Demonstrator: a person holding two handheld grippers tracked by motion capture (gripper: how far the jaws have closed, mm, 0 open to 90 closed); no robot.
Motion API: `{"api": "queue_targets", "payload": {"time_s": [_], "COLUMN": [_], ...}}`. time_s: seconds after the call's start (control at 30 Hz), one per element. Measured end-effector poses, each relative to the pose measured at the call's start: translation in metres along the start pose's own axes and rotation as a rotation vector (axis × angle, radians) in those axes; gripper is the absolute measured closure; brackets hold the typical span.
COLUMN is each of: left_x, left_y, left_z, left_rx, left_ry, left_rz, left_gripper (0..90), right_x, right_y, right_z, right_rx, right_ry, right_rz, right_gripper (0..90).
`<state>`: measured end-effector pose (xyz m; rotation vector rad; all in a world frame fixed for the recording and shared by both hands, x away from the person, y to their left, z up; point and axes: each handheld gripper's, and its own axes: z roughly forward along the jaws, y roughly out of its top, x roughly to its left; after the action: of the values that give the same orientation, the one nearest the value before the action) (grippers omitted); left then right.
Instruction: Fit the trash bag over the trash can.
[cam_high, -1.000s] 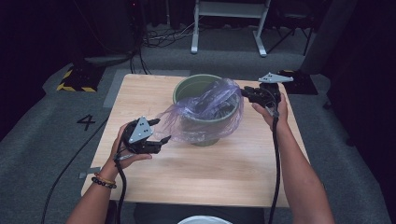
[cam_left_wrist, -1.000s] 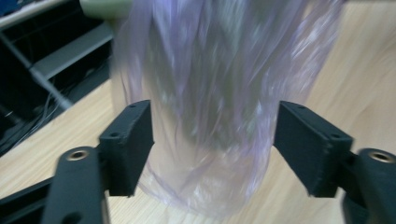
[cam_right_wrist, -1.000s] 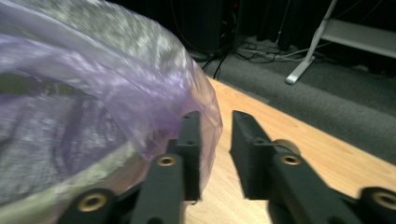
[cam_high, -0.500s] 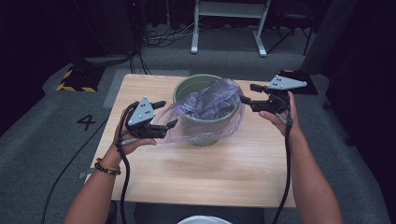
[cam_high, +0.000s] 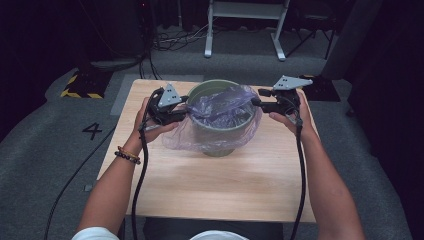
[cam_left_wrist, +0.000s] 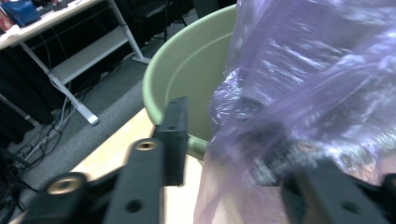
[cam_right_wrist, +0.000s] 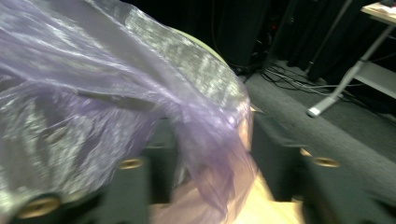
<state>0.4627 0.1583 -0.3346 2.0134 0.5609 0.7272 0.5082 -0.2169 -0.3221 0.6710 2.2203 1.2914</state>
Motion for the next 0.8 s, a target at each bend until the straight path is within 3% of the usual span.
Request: {"api": "queue_targets", "payload": {"time_s": [0.03, 0.07, 0.13, 0.2, 0.37, 0.53, 0.8], "left_x": [0.002, 0.005, 0.012, 0.017, 0.029, 0.036, 0.044], "left_y": [-0.001, -0.001, -0.004, -0.006, -0.010, -0.014, -0.033], "left_z": [0.001, 0.003, 0.007, 0.010, 0.015, 0.025, 0.049], "left_rx": [-0.002, -0.008, -0.021, -0.037, -0.063, -0.016, 0.015], "left_ry": [0.006, -0.016, -0.033, -0.050, -0.037, 0.015, 0.009], "left_rz": [-0.003, -0.022, -0.048, -0.079, -0.166, -0.163, -0.233], "left_gripper": [72.1, 75.0, 82.6, 87.9, 89.6, 89.9, 90.0], "right_x": [-0.003, -0.004, -0.007, -0.010, -0.016, -0.024, -0.034], "right_y": [0.000, 0.000, 0.001, 0.002, 0.003, 0.001, -0.013], "right_z": [0.003, 0.005, 0.010, 0.018, 0.028, 0.037, 0.054], "right_rx": [-0.008, -0.007, -0.007, 0.012, 0.010, 0.014, 0.064], "right_ry": [0.006, 0.008, 0.014, -0.011, -0.053, -0.097, -0.101], "right_rz": [0.010, 0.013, 0.016, 0.019, 0.064, 0.100, 0.149], "right_gripper": [66.0, 73.1, 82.5, 88.2, 90.0, 90.0, 90.0]}}
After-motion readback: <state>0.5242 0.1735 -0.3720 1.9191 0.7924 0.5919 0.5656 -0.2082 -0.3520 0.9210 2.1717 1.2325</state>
